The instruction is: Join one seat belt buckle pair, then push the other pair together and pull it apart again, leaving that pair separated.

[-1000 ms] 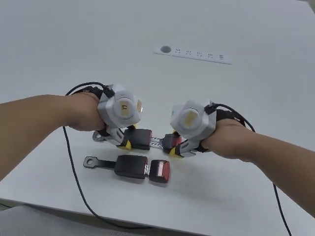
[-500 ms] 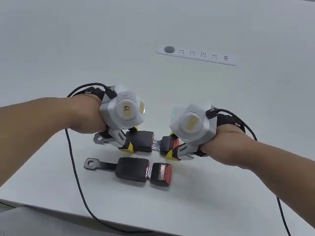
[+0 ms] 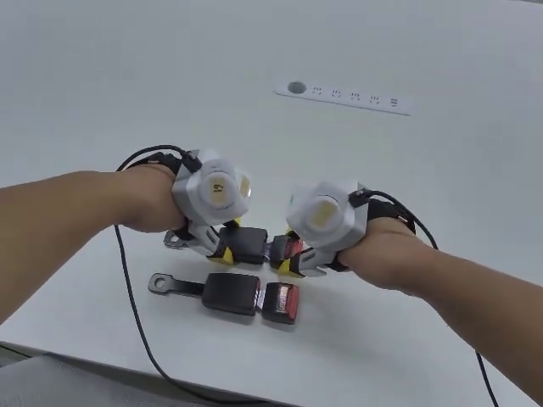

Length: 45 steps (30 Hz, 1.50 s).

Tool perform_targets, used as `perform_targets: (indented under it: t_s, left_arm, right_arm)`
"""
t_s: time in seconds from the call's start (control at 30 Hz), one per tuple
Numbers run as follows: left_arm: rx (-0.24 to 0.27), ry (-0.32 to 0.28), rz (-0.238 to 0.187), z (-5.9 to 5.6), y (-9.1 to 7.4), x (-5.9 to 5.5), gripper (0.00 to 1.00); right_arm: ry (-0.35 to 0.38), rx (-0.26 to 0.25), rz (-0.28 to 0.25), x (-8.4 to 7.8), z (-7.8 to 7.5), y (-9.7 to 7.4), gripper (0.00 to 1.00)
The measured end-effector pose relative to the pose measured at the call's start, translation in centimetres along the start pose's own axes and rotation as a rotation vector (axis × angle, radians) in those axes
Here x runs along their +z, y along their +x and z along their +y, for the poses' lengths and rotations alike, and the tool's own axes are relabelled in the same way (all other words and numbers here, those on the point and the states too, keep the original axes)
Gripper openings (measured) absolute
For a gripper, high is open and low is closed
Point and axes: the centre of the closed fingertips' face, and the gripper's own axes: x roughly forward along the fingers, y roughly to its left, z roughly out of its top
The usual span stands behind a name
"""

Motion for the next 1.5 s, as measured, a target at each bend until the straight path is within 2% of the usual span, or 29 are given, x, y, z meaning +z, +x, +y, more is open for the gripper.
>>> perform_targets:
  t_s: [0.7, 0.9, 1.2, 1.5]
  left_arm:
    - [0.0, -0.014, 0.003, 0.1, 0.0, -0.2, 0.32]
    - [0.007, -0.028, -0.009, 0.1, -0.1, -0.2, 0.32]
    - [0.007, -0.025, -0.021, 0.2, 0.0, -0.3, 0.32]
    - [0.012, -0.019, -0.018, 0.2, -0.1, -0.3, 0.33]
  right_arm:
    - [0.011, -0.015, 0.026, 0.0, 0.2, -0.5, 0.3]
    - [0.017, -0.017, 0.049, -1.0, 0.3, -1.0, 0.3]
    - [-0.006, -0.012, 0.043, -1.7, 0.1, -1.1, 0.31]
    - [0.016, -0.043, 0.048, -4.3, 0.0, -2.6, 0.31]
